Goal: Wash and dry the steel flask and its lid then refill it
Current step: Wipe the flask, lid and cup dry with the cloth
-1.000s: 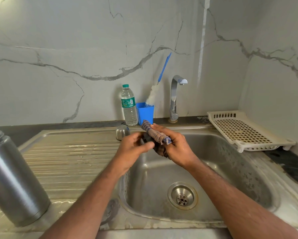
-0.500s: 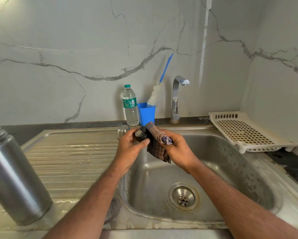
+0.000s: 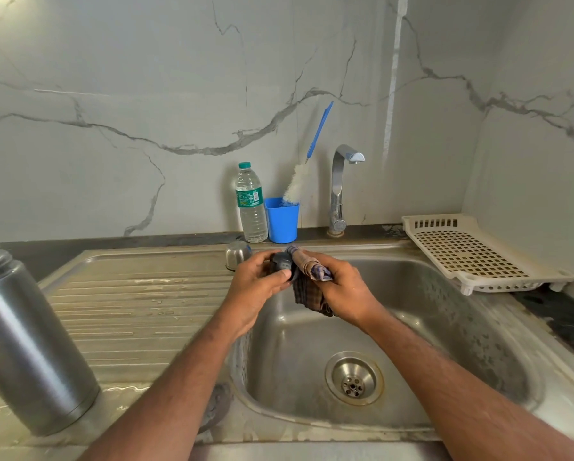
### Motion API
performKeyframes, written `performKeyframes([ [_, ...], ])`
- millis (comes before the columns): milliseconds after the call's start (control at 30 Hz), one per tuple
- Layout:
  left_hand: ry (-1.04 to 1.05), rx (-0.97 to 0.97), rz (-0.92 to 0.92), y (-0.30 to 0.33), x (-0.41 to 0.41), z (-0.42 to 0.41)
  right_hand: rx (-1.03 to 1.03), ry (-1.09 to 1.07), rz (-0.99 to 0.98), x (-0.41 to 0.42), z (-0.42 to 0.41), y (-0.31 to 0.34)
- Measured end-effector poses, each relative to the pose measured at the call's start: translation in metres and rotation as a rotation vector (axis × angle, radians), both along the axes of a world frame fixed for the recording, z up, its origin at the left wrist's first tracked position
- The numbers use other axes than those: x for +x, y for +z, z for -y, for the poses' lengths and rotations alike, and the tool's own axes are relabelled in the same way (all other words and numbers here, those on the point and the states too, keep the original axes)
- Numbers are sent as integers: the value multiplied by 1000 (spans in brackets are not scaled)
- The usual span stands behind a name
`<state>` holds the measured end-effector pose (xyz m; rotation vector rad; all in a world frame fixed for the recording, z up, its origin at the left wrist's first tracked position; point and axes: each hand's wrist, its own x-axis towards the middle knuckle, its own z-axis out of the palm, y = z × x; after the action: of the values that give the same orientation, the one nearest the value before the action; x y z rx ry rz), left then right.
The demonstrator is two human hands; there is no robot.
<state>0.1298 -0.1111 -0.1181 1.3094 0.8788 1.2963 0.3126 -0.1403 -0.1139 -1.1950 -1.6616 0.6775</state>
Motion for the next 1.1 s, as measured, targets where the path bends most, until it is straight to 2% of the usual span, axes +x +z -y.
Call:
performKeyframes([
  [67,53,23,-50,-1,3,-1,48,-9,43,1,0,0],
  [167,115,-35,49,0,0,-4,68,61,57,-3,-1,-3],
  [233,155,-53,11,1,-3,-4,101,77,107,-7,-2,-5],
  [367,138,141,-192,0,-5,-1,120,-27,61,-5,-3,-2],
  [600,147,209,-162,2,-2,0,88,31,29,1,0,1],
  [700,57,220,-156,4,-2,4,40,0,-94,-1,0,6],
  [733,32,214,-134,5,-2,6,-7,19,-195,-2,-2,6],
  [833,17,210,-48,9,2,8,-256,205,-665,-4,-2,7],
  [900,45,216,3,11,4,7,-391,252,-841,-6,2,10],
  [1000,77,183,77,11,6,6,-487,288,-874,-11,5,9],
  [1100,133,167,89,8,4,4,-499,290,-798,-15,5,7],
])
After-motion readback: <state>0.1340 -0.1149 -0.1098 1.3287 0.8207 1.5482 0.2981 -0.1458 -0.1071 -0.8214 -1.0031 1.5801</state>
